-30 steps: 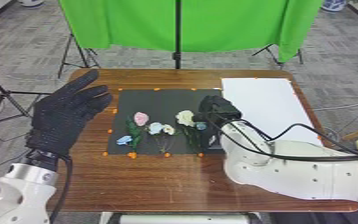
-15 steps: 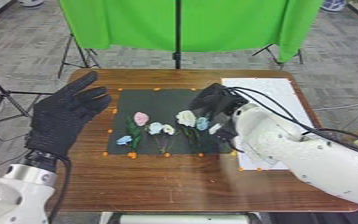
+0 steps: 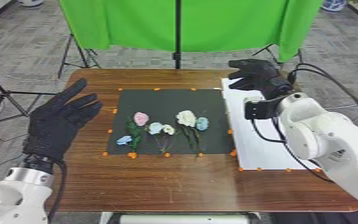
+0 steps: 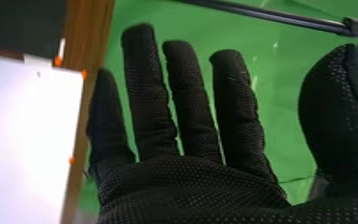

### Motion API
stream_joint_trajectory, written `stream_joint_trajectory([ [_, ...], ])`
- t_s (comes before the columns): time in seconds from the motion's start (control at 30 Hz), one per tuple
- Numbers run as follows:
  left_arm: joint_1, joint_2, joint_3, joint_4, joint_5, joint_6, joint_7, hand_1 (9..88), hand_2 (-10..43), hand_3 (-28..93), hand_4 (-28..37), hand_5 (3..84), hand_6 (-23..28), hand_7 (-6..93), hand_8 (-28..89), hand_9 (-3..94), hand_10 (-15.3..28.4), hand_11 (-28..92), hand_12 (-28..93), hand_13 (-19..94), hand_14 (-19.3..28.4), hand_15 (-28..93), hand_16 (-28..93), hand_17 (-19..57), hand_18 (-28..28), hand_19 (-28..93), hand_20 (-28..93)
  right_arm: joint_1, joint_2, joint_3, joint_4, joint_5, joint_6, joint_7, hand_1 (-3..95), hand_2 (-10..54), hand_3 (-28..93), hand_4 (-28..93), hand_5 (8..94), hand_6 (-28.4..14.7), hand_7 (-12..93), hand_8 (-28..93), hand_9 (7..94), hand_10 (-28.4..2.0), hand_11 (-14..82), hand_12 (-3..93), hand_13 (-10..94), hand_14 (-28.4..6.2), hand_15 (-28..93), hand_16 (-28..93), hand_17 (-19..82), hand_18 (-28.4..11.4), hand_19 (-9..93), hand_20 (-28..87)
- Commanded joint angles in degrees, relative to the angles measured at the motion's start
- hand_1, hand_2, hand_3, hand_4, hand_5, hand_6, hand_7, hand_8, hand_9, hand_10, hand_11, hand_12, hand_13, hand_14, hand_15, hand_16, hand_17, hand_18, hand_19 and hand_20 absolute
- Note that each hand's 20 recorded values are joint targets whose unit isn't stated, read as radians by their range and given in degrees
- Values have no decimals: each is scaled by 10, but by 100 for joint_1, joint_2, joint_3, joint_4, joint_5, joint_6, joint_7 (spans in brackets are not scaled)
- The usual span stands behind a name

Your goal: Arrange flowers

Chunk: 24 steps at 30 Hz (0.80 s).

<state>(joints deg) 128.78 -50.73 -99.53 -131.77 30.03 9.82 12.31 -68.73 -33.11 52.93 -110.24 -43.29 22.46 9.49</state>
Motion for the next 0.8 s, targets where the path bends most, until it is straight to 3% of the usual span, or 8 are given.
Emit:
stream_joint_trajectory([
  [0.03, 206, -42, -192, 118, -166, 83, 49, 224, 63, 768, -241, 359, 53, 132, -99, 332, 194, 232, 110, 230, 272, 469, -76, -113, 243, 484, 219, -969, 156, 786, 268, 1289, -846, -358, 228, -2, 805, -282, 474, 17, 171, -137, 510, -134, 117, 128, 415, -169, 348, 103, 37, -229, 499, 113],
  [0.17, 364, -106, -389, 125, -204, 80, 65, 220, 63, 770, -246, 352, 52, 135, -101, 329, 193, 232, 115, 223, 270, 462, -71, -120, 237, 472, 206, -1304, 98, 1183, 314, 1484, -885, -468, 219, 4, 803, -283, 467, 21, 165, -131, 499, -130, 111, 131, 402, -171, 326, 121, 28, -228, 490, 114],
  [0.27, 428, -193, -514, 149, -280, 182, 47, 219, 62, 772, -249, 348, 52, 136, -101, 328, 194, 232, 117, 222, 270, 458, -67, -121, 237, 471, 200, -1411, 101, 1308, 308, 1537, -906, -506, 216, 8, 800, -283, 467, 22, 165, -131, 499, -130, 110, 132, 400, -172, 323, 126, 25, -229, 488, 116],
  [0.43, 663, -241, -742, 163, -370, 173, 178, 218, 62, 773, -252, 353, 61, 138, -100, 347, 211, 280, 130, 242, 282, 525, -71, -116, 242, 497, 206, -1454, 139, 1309, 332, 1711, -1199, -637, 211, 12, 799, -283, 465, 26, 165, -132, 502, -128, 109, 133, 403, -173, 330, 136, 22, -227, 486, 123],
  [0.53, 598, -198, -753, 241, -403, 124, 223, 217, 62, 774, -253, 353, 61, 137, -101, 333, 206, 257, 120, 228, 274, 491, -82, -116, 243, 490, 199, -1439, 138, 1272, 361, 1806, -1267, -728, 206, 16, 798, -283, 461, 25, 162, -131, 502, -129, 109, 134, 407, -170, 337, 139, 21, -227, 485, 127],
  [0.63, 495, -123, -697, 323, -494, 197, 278, 217, 62, 773, -254, 350, 59, 133, -100, 327, 199, 241, 116, 221, 269, 465, -79, -120, 242, 481, 191, -1342, 129, 1169, 425, 1820, -1393, -798, 200, 20, 797, -283, 457, 24, 159, -129, 499, -130, 103, 133, 405, -172, 322, 133, 23, -226, 477, 128],
  [0.8, 414, -96, -642, 360, -504, 208, 240, 216, 62, 773, -255, 347, 58, 134, -99, 323, 197, 235, 120, 220, 269, 451, -67, -121, 243, 482, 187, -1343, 115, 1162, 425, 1892, -1554, -815, 191, 23, 801, -283, 437, 23, 142, -127, 479, -126, 76, 124, 393, -178, 258, 132, 22, -224, 454, 119],
])
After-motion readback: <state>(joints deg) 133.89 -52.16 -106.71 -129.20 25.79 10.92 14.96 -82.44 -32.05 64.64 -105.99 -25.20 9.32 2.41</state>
